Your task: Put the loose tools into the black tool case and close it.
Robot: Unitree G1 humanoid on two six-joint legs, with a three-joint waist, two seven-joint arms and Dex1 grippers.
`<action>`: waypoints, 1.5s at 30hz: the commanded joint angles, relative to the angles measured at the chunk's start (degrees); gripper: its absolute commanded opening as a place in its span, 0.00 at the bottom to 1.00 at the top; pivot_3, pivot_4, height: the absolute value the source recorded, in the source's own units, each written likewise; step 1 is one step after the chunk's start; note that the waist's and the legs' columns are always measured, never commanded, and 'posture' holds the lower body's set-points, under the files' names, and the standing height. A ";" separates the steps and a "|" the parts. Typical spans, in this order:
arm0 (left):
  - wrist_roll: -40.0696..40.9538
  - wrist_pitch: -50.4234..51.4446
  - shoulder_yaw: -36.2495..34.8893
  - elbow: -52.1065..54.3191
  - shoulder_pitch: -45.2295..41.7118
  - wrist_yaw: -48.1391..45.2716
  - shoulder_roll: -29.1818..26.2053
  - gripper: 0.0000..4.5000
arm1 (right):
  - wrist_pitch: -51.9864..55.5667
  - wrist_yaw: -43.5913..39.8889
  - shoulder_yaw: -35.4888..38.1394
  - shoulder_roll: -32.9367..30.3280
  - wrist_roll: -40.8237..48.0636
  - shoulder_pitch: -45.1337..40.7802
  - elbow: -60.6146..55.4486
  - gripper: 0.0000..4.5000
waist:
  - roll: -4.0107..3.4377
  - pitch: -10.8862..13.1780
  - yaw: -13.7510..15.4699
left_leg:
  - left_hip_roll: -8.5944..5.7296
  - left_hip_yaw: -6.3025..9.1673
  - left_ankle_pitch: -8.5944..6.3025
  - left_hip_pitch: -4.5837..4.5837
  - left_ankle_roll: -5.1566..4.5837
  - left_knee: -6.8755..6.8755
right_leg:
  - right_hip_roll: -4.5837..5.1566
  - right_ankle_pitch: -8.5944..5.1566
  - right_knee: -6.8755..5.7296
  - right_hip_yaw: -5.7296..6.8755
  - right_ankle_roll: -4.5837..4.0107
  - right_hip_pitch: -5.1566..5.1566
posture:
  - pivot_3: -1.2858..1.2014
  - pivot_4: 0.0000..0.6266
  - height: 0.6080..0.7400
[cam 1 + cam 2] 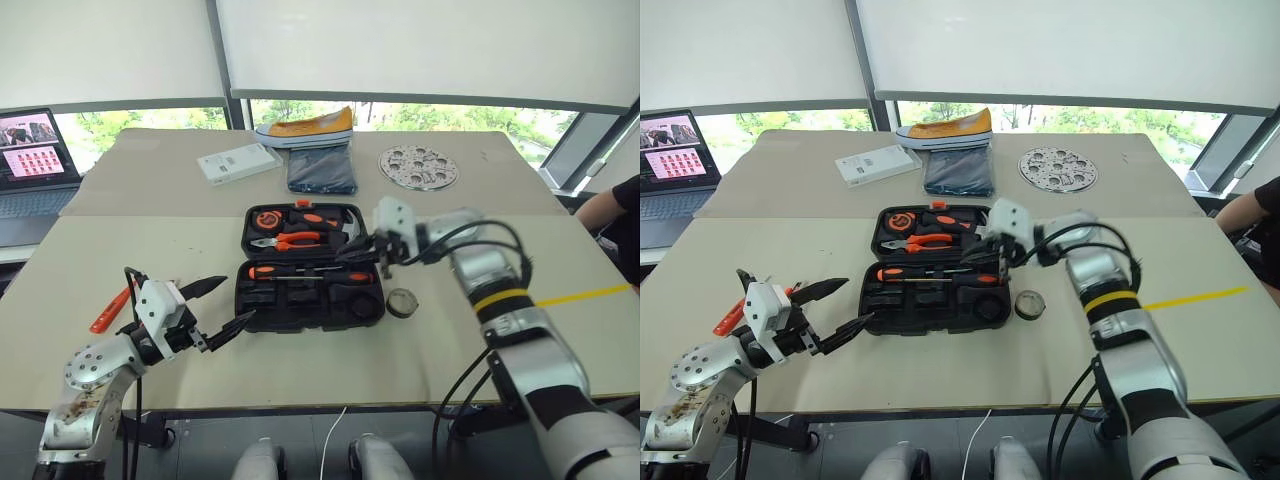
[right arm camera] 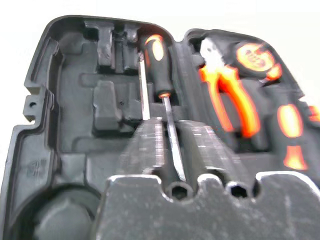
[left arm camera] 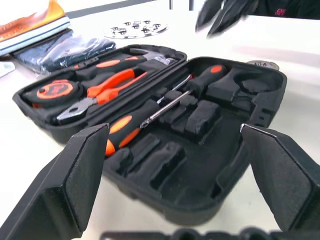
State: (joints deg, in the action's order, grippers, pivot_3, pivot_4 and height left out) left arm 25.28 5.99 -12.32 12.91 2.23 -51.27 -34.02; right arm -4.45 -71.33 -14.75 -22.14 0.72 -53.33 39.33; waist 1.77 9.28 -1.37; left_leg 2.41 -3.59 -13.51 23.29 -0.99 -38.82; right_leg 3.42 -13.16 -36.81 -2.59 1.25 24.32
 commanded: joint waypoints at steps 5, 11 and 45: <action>-1.31 -1.18 -0.13 2.31 0.92 1.27 -0.11 1.00 | -5.88 5.72 -3.26 2.16 -6.35 -1.04 7.38 0.01 | -0.01 0.00 -0.10 | 0.00 -0.03 0.00 -0.06 0.01 -0.01 | 0.01 0.00 0.01 0.00 0.00 -0.05 | 0.52 0.24 1.00; -1.38 -0.68 -0.99 4.24 3.77 2.68 0.00 1.00 | -4.54 7.73 -3.43 4.03 -7.26 -2.69 12.63 0.01 | -0.01 -0.01 -0.86 | 0.05 -0.04 0.05 -0.24 0.07 -0.01 | -0.01 0.04 -0.08 0.00 -0.06 -0.17 | 0.52 0.24 1.00; 12.50 2.33 -39.44 -14.35 27.07 8.09 -0.46 1.00 | 0.13 1.92 26.08 -8.89 27.76 43.43 -44.95 0.97 | 0.46 -0.21 0.68 | 0.33 -0.46 0.17 -0.23 0.55 0.78 | -0.04 -0.46 0.71 0.25 -0.22 -0.03 | 0.52 0.24 1.00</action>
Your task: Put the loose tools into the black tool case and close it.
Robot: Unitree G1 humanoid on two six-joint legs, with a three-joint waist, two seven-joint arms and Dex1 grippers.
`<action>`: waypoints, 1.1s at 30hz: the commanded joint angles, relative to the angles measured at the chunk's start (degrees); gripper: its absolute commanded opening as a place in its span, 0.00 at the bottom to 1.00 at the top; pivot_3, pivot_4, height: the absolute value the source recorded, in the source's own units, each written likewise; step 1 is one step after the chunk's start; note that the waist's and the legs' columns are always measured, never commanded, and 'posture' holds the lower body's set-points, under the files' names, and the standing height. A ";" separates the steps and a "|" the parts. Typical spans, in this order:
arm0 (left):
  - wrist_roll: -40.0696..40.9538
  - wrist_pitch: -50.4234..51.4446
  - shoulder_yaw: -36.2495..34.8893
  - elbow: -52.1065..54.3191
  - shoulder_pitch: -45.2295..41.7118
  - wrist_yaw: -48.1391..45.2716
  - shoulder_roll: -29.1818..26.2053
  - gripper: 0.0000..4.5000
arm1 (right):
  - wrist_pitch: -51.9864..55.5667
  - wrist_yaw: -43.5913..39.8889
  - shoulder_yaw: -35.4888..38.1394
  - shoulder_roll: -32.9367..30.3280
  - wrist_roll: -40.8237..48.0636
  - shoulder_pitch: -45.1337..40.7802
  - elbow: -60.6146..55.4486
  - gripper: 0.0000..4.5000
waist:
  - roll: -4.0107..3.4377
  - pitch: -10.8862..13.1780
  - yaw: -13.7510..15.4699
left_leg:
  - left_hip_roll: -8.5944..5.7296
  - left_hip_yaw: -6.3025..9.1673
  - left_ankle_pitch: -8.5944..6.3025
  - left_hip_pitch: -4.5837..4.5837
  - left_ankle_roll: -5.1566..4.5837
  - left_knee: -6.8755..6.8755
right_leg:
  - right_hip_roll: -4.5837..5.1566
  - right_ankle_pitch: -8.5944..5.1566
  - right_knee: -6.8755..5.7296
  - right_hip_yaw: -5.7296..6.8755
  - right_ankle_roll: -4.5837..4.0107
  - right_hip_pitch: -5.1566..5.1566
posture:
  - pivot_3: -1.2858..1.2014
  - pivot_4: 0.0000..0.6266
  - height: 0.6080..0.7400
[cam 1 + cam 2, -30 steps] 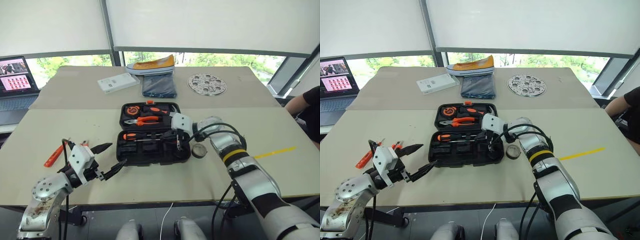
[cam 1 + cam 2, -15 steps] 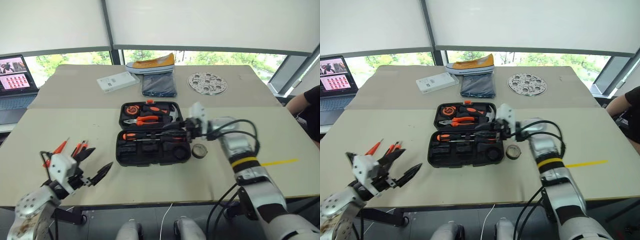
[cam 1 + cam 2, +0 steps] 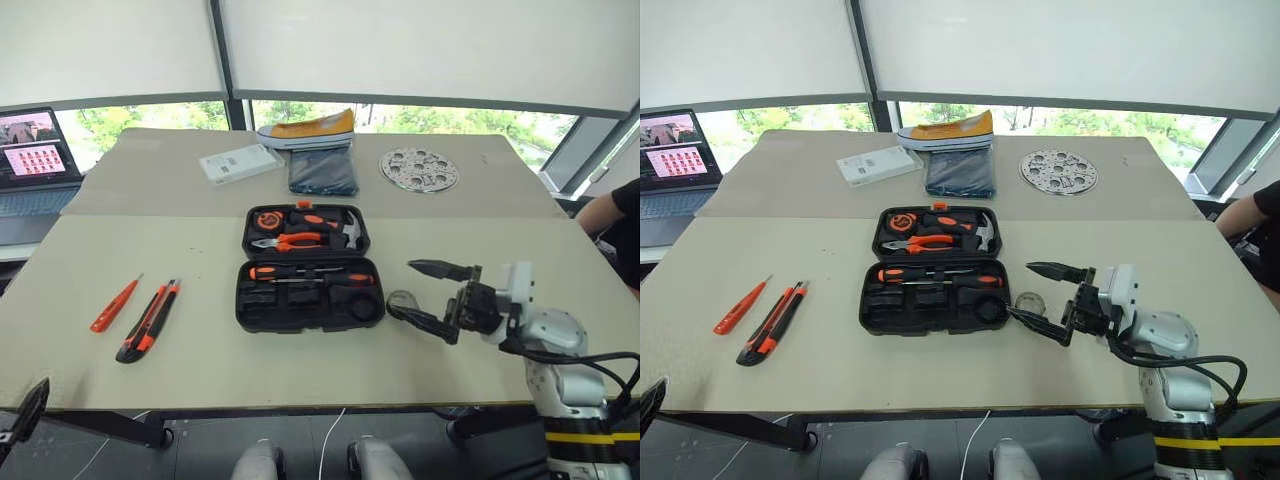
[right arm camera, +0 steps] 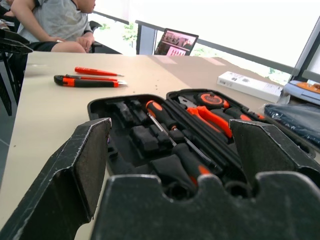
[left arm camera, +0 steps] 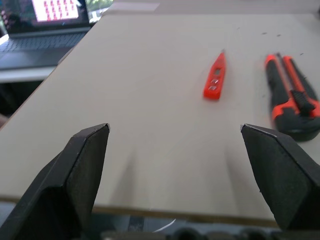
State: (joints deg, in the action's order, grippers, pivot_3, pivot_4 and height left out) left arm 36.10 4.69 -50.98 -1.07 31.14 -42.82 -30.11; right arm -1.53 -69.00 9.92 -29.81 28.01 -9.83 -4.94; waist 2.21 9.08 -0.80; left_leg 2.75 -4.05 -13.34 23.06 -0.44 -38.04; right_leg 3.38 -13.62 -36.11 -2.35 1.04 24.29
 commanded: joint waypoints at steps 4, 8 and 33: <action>1.18 11.61 2.65 -1.78 -6.64 -0.48 -11.55 1.00 | 0.23 1.66 0.39 -1.92 1.91 -1.08 -3.89 0.97 | 0.03 -0.02 0.14 | 0.06 -0.06 0.00 -0.01 0.21 0.00 | 0.01 0.09 -0.05 0.03 -0.05 0.00 | 0.52 0.24 1.00; -2.11 19.70 9.27 -2.77 -14.30 1.51 -19.76 1.00 | 3.67 2.05 -1.85 -3.01 2.77 -1.02 -8.17 0.97 | 0.03 -0.02 0.05 | 0.07 -0.10 0.05 -0.01 0.20 0.00 | -0.03 0.16 -0.13 0.01 -0.16 0.01 | 0.52 0.24 1.00; -13.74 15.05 28.77 -28.73 -47.91 -5.04 -21.73 0.10 | 4.20 4.54 -2.47 -4.00 4.24 -2.25 -9.72 1.00 | 0.02 -0.05 0.80 | -0.01 -0.46 0.04 -0.10 0.20 0.15 | -0.04 0.47 -0.13 0.06 -0.07 -0.01 | 0.52 0.24 1.00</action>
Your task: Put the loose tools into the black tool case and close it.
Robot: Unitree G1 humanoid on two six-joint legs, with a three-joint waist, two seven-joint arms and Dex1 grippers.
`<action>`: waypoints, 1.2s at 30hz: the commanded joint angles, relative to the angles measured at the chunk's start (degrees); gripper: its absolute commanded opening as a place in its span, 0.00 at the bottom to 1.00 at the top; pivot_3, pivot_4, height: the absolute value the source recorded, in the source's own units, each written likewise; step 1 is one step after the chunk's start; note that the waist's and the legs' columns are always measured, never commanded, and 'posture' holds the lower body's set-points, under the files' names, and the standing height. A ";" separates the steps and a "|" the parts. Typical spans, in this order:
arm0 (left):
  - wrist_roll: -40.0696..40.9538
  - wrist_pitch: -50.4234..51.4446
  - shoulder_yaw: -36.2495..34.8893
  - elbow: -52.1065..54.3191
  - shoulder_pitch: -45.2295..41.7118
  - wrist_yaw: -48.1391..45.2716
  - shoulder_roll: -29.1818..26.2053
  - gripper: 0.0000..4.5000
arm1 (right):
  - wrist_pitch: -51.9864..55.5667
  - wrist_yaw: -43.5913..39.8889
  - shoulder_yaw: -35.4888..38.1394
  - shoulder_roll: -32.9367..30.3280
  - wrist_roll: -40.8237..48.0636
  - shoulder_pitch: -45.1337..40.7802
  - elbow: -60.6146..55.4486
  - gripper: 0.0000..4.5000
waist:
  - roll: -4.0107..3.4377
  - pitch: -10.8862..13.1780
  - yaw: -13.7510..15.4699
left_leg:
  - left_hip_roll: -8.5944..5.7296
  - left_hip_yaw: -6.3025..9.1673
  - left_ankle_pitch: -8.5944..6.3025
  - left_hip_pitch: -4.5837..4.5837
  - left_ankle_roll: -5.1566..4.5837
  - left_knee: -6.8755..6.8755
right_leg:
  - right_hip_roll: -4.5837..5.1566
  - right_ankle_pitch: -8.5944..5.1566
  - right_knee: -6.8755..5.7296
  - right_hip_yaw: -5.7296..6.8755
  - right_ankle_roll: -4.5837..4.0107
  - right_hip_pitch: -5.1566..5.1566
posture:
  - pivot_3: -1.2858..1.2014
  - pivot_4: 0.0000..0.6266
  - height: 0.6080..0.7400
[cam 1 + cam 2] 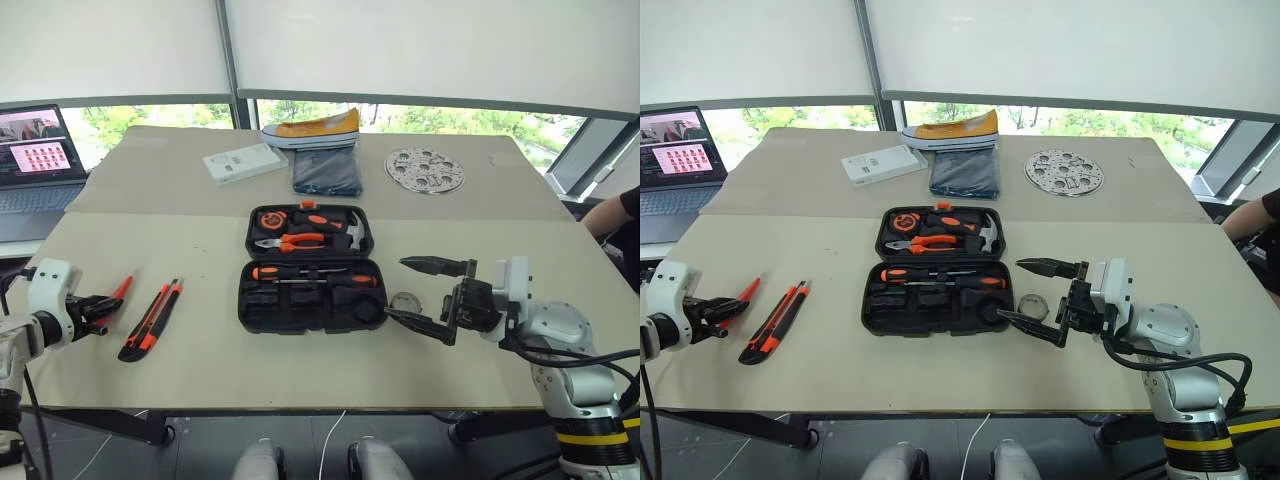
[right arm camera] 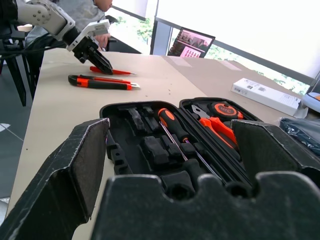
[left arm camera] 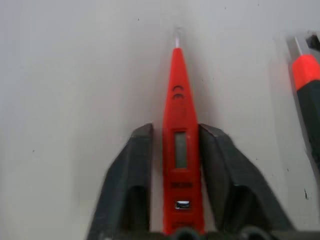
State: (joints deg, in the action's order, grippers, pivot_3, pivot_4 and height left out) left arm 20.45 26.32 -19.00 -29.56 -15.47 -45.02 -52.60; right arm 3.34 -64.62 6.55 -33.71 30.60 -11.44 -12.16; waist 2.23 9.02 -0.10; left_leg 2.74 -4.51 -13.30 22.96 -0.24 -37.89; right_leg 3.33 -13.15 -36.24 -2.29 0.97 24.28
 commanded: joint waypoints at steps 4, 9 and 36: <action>1.26 -15.31 -1.36 4.80 -2.29 -12.51 -1.97 0.10 | -0.34 1.05 2.55 -0.45 2.45 -2.02 -2.47 1.00 | 0.25 -0.03 0.15 | 0.02 0.00 0.02 0.15 0.01 -0.03 | -0.04 0.02 0.02 0.04 -0.02 0.10 | 0.52 0.24 1.00; 0.14 -17.42 8.94 15.29 -9.66 -23.04 -0.68 0.10 | 1.13 0.23 3.74 -6.03 -0.31 -3.50 1.89 1.00 | 0.25 -0.03 1.26 | -0.04 -0.02 0.02 0.27 0.00 -0.12 | 0.03 0.09 0.09 0.03 0.12 0.08 | 0.52 0.24 1.00; -25.25 -18.91 40.34 10.79 -29.05 -26.57 13.84 0.10 | 7.97 3.33 3.27 -11.16 -5.66 0.03 4.65 1.00 | 0.23 -0.07 -0.31 | -0.11 0.01 -0.05 0.39 -0.15 -0.66 | -0.19 0.13 0.01 -0.20 0.31 0.01 | 0.52 0.24 1.00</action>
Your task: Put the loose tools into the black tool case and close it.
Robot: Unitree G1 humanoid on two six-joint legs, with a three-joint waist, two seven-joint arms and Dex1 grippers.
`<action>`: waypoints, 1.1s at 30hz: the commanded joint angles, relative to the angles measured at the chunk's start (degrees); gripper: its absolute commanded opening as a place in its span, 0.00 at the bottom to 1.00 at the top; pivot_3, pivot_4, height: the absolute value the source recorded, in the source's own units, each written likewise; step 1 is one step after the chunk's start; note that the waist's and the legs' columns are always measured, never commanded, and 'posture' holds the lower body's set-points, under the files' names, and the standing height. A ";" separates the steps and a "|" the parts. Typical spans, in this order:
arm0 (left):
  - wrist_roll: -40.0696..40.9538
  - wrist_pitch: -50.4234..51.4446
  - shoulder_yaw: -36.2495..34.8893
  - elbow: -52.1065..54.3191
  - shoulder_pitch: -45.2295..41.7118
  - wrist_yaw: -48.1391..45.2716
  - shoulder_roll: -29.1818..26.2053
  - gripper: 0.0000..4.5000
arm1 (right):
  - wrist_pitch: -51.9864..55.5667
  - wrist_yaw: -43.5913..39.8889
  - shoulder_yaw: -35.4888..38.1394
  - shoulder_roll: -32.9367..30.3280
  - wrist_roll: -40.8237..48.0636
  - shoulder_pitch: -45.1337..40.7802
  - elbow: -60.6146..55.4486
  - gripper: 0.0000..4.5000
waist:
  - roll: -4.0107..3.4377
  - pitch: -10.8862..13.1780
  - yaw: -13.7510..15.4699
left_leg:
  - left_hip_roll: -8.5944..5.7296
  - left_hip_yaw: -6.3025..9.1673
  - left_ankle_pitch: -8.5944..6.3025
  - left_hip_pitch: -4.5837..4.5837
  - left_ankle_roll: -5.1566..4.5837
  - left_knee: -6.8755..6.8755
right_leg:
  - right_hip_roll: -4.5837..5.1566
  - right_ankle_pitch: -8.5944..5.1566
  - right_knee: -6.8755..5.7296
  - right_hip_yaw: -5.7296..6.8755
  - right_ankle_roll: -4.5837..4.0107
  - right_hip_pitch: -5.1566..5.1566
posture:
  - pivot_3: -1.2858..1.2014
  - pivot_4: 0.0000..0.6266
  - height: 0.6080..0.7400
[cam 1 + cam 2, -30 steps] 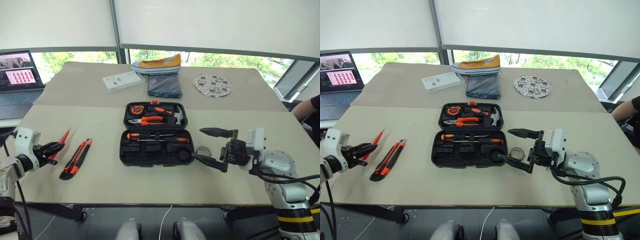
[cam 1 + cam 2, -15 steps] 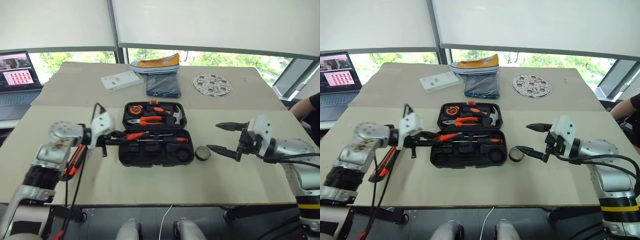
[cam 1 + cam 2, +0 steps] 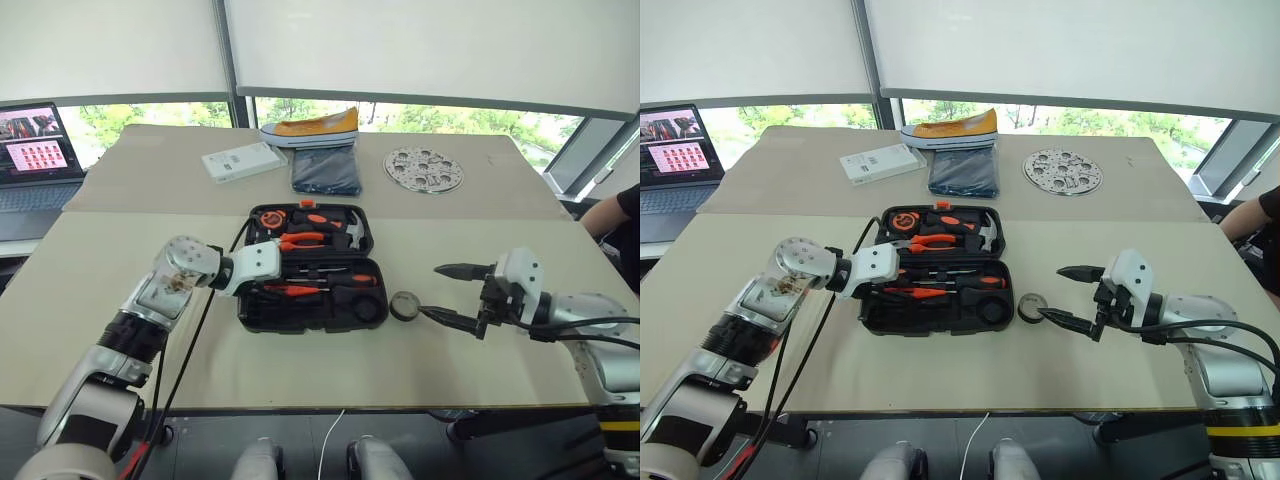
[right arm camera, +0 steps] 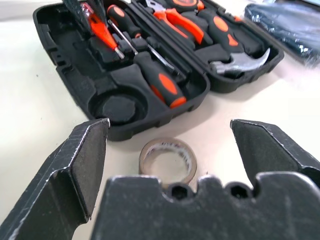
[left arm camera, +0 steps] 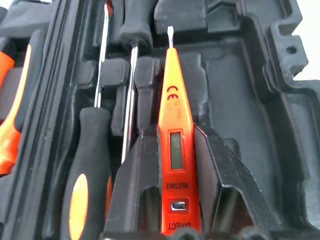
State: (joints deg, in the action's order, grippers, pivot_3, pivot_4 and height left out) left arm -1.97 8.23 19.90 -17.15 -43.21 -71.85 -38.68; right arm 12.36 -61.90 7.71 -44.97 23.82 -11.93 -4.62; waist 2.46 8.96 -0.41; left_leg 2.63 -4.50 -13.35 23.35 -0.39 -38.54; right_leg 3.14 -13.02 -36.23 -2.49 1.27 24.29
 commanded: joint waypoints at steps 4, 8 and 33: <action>-4.83 -1.04 2.53 -3.08 -2.65 0.22 0.37 0.10 | -0.03 1.57 1.88 0.46 1.39 1.08 -4.93 1.00 | 0.00 0.00 -0.01 | 0.01 0.01 -0.01 0.01 -0.02 -0.29 | 0.00 0.01 -0.13 -0.01 0.07 -0.05 | 0.52 0.24 1.00; -6.87 -2.08 3.77 -3.21 -2.86 -1.56 -0.95 0.10 | 0.96 2.11 1.85 0.54 1.55 1.26 -6.19 1.00 | 0.00 0.00 -0.13 | 0.01 0.01 0.07 -0.02 -0.14 -0.36 | 0.00 0.01 -0.15 -0.03 0.22 -0.09 | 0.52 0.24 1.00; 11.24 -8.72 -13.03 -9.64 0.09 -3.90 3.97 0.47 | 2.74 2.92 1.47 1.09 2.21 1.20 -6.45 1.00 | 0.00 0.00 -0.28 | 0.02 0.01 0.07 -0.05 -0.15 -0.39 | -0.01 -0.07 -0.51 -0.12 0.02 0.02 | 0.52 0.24 1.00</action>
State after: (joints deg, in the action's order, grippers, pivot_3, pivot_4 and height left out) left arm 8.32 1.34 8.20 -25.94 -43.49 -76.88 -35.32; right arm 15.46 -59.37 7.79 -44.02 25.07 -10.58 -10.07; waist 2.46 8.96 -0.69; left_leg 2.64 -4.48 -13.27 23.30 -0.54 -38.94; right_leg 3.13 -13.09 -36.76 -2.61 1.29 24.31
